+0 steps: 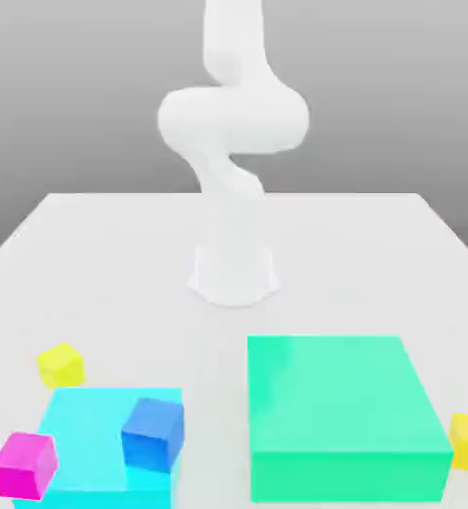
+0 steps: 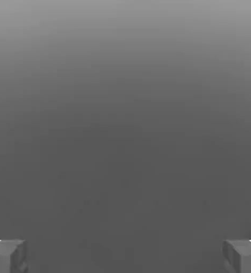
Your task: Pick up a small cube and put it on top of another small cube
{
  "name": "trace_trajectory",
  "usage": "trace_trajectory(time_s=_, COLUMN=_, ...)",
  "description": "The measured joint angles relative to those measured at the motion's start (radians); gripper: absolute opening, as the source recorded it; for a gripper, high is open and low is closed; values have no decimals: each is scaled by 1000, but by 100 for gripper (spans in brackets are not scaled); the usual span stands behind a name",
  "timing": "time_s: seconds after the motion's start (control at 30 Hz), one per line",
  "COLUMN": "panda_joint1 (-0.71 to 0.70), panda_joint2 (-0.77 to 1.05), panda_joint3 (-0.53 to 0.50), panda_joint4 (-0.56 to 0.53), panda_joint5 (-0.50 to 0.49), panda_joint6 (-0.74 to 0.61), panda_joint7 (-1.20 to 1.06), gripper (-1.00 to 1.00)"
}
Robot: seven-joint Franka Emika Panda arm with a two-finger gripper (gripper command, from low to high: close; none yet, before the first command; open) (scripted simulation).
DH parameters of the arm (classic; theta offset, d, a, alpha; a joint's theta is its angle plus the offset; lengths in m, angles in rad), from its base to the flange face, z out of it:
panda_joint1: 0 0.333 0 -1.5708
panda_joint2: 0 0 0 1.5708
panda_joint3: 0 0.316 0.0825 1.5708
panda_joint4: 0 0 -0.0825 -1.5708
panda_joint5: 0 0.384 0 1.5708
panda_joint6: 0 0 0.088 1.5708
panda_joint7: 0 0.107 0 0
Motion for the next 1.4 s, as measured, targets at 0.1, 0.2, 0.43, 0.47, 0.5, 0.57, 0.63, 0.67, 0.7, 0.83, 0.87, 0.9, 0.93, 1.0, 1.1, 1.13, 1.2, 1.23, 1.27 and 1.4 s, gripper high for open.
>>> trace_trajectory(time_s=0.1, panda_joint1=50, panda_joint2=114, panda_joint3=12, panda_joint4=-4, panda_joint5=5, panda_joint6=38, panda_joint7=-75, gripper=0)
trace_trajectory(time_s=0.2, panda_joint1=102, panda_joint2=224, panda_joint3=21, panda_joint4=-8, panda_joint5=7, panda_joint6=73, panda_joint7=-145, gripper=0)
trace_trajectory(time_s=0.43, panda_joint1=198, panda_joint2=477, panda_joint3=67, panda_joint4=-18, panda_joint5=9, panda_joint6=157, panda_joint7=-305, gripper=0)
trace_trajectory(time_s=0.47, panda_joint1=210, panda_joint2=513, panda_joint3=76, panda_joint4=-19, panda_joint5=8, panda_joint6=169, panda_joint7=-327, gripper=0)
trace_trajectory(time_s=0.5, panda_joint1=220, panda_joint2=549, panda_joint3=86, panda_joint4=-20, panda_joint5=6, panda_joint6=181, panda_joint7=-348, gripper=0)
trace_trajectory(time_s=0.57, panda_joint1=248, panda_joint2=622, panda_joint3=106, panda_joint4=-23, panda_joint5=-2, panda_joint6=205, panda_joint7=-389, gripper=0)
trace_trajectory(time_s=0.63, panda_joint1=285, panda_joint2=695, panda_joint3=120, panda_joint4=-26, panda_joint5=-15, panda_joint6=229, panda_joint7=-424, gripper=0)
trace_trajectory(time_s=0.67, panda_joint1=304, panda_joint2=732, panda_joint3=125, panda_joint4=-27, panda_joint5=-22, panda_joint6=240, panda_joint7=-442, gripper=0)
trace_trajectory(time_s=0.7, panda_joint1=316, panda_joint2=768, panda_joint3=130, panda_joint4=-28, panda_joint5=-29, panda_joint6=252, panda_joint7=-460, gripper=0)
trace_trajectory(time_s=0.83, panda_joint1=352, panda_joint2=915, panda_joint3=155, panda_joint4=-33, panda_joint5=-75, panda_joint6=299, panda_joint7=-518, gripper=0)
trace_trajectory(time_s=0.87, panda_joint1=363, panda_joint2=952, panda_joint3=162, panda_joint4=-34, panda_joint5=-90, panda_joint6=310, panda_joint7=-531, gripper=0)
trace_trajectory(time_s=0.9, panda_joint1=375, panda_joint2=990, panda_joint3=167, panda_joint4=-35, panda_joint5=-105, panda_joint6=322, panda_joint7=-542, gripper=0)
trace_trajectory(time_s=0.93, panda_joint1=386, panda_joint2=1026, panda_joint3=169, panda_joint4=-34, panda_joint5=-121, panda_joint6=337, panda_joint7=-548, gripper=0)
trace_trajectory(time_s=1.0, panda_joint1=405, panda_joint2=1099, panda_joint3=156, panda_joint4=-23, panda_joint5=-148, panda_joint6=384, panda_joint7=-541, gripper=0)
trace_trajectory(time_s=1.1, panda_joint1=434, panda_joint2=1199, panda_joint3=124, panda_joint4=-2, panda_joint5=-174, panda_joint6=459, panda_joint7=-525, gripper=-100)
trace_trajectory(time_s=1.13, panda_joint1=434, panda_joint2=1199, panda_joint3=124, panda_joint4=-2, panda_joint5=-174, panda_joint6=459, panda_joint7=-525, gripper=-100)
trace_trajectory(time_s=1.2, panda_joint1=434, panda_joint2=1199, panda_joint3=124, panda_joint4=-2, panda_joint5=-174, panda_joint6=458, panda_joint7=-525, gripper=-100)
trace_trajectory(time_s=1.23, panda_joint1=434, panda_joint2=1199, panda_joint3=124, panda_joint4=-2, panda_joint5=-175, panda_joint6=458, panda_joint7=-525, gripper=-100)
trace_trajectory(time_s=1.27, panda_joint1=434, panda_joint2=1199, panda_joint3=124, panda_joint4=-2, panda_joint5=-175, panda_joint6=457, panda_joint7=-524, gripper=-100)
trace_trajectory(time_s=1.4, panda_joint1=424, panda_joint2=1149, panda_joint3=138, panda_joint4=-14, panda_joint5=-159, panda_joint6=419, panda_joint7=-537, gripper=-100)
